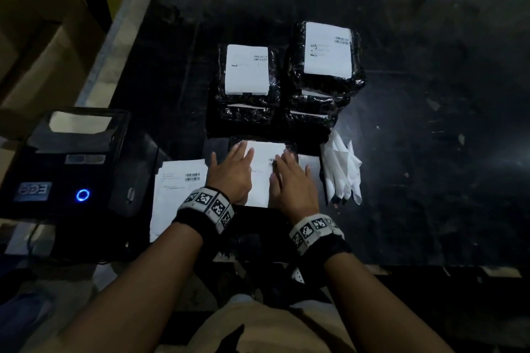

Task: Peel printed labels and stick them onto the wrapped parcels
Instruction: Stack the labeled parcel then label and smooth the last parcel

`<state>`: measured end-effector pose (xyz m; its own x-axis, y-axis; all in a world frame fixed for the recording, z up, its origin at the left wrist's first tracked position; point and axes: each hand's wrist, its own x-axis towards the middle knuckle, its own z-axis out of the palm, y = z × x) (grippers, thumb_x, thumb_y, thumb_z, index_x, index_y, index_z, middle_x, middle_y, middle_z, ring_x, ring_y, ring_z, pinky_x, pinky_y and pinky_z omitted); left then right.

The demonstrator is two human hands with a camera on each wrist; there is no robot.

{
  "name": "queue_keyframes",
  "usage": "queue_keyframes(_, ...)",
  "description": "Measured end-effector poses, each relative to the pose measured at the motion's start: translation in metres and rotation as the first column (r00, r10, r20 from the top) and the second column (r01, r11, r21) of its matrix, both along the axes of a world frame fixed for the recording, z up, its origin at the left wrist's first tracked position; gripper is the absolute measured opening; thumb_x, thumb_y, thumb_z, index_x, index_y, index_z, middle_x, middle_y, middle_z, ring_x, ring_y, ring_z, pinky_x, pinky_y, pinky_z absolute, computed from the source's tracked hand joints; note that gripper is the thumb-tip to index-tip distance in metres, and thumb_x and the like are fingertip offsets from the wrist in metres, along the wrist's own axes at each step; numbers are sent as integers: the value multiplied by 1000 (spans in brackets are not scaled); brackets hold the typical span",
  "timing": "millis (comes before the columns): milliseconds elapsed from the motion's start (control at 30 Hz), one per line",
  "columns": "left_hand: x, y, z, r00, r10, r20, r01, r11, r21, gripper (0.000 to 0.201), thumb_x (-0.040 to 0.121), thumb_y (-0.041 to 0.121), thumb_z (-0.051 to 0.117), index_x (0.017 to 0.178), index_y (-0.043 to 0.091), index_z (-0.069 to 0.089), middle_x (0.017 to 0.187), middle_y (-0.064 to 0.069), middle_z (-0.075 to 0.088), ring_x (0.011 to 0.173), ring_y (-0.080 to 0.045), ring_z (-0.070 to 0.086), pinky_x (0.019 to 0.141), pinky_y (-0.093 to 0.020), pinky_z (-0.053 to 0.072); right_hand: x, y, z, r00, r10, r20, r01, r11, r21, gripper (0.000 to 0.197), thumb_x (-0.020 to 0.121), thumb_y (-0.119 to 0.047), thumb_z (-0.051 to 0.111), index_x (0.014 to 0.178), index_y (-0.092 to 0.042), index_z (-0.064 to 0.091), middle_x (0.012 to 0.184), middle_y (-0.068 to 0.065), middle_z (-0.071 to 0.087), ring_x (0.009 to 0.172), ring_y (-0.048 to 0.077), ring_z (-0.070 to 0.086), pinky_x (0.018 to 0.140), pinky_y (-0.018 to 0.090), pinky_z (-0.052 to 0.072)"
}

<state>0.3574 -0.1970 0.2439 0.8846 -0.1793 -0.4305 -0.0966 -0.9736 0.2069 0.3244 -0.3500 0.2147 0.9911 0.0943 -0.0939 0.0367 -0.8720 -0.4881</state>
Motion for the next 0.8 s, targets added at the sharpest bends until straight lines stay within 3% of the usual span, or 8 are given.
queue_keyframes(67, -8, 3, -2, 1000, -5, 8, 5, 1000, -21, 51, 103, 26, 23, 153, 25, 11, 161, 9, -8, 148, -9, -5, 117, -56, 3, -14, 8, 1, 997, 62, 53, -62, 998, -3, 44, 98, -31, 41, 142, -23, 45, 157, 2, 30, 146, 18, 26, 118, 52, 18)
queue_keyframes(133, -15, 8, -2, 1000, 13, 11, -13, 999, -47, 51, 103, 30, 24, 152, 29, 13, 161, 11, -9, 148, -8, -5, 117, -56, 2, -27, 10, -2, 997, 74, -32, -76, 995, -68, 45, 101, -38, 34, 145, -32, 39, 161, -2, 18, 149, 16, 11, 120, 50, 8)
queue_keyframes(200, -22, 14, -3, 998, 59, -6, -60, 993, -98, 54, 101, 40, 29, 151, 32, 14, 160, 12, -10, 148, -9, -7, 118, -54, 1, -30, 3, -3, 997, -24, -80, 15, 993, -117, 46, 101, -44, 30, 147, -38, 33, 163, -1, 10, 150, 18, 3, 119, 49, 1)
queue_keyframes(300, -37, 20, -10, 991, 127, -44, -133, 967, -215, 67, 93, 56, 41, 151, 36, 13, 160, 11, -15, 148, -11, -9, 118, -53, 4, -33, -9, -3, 983, -159, -95, 154, 986, -56, 49, 98, -50, 35, 146, -39, 35, 162, 6, 14, 150, 23, 8, 120, 47, 12)
queue_keyframes(433, -57, 24, -21, 972, 230, -45, -230, 895, -382, 68, 90, 53, 52, 149, 41, 18, 159, 13, -16, 148, -11, 3, 116, -52, 21, -49, -7, -7, 963, -196, -184, 218, 971, 102, 57, 91, -59, 47, 145, -44, 33, 161, 0, 16, 147, 20, 20, 113, 46, 32)
queue_keyframes(600, -66, 38, -20, 927, 348, -142, -373, 801, -468, 71, 90, 45, 56, 148, 44, 15, 159, 4, 18, 148, -13, 8, 115, -46, 27, -51, -16, -4, 910, -286, -300, 342, 927, 153, 70, 89, -58, 52, 150, -40, 22, 162, -2, 12, 147, 21, 20, 107, 49, 35)
queue_keyframes(700, -68, 45, -17, 909, 388, -151, -406, 749, -524, 75, 90, 36, 60, 151, 35, 16, 151, 0, 39, 140, -17, 34, 111, -37, 35, -51, -29, -1, 897, -334, -288, 382, 915, 129, 74, 88, -58, 54, 151, -35, 22, 162, -3, 13, 147, 20, 19, 108, 49, 33)
queue_keyframes(800, -70, 50, -16, 859, 459, -227, -500, 654, -568, 74, 89, 31, 62, 150, 32, 21, 138, -1, 52, 124, -18, 52, 105, -33, 40, -50, -35, -3, 872, -390, -297, 463, 854, 239, 71, 87, -62, 52, 148, -32, 29, 157, -4, 28, 142, 19, 33, 111, 49, 33)
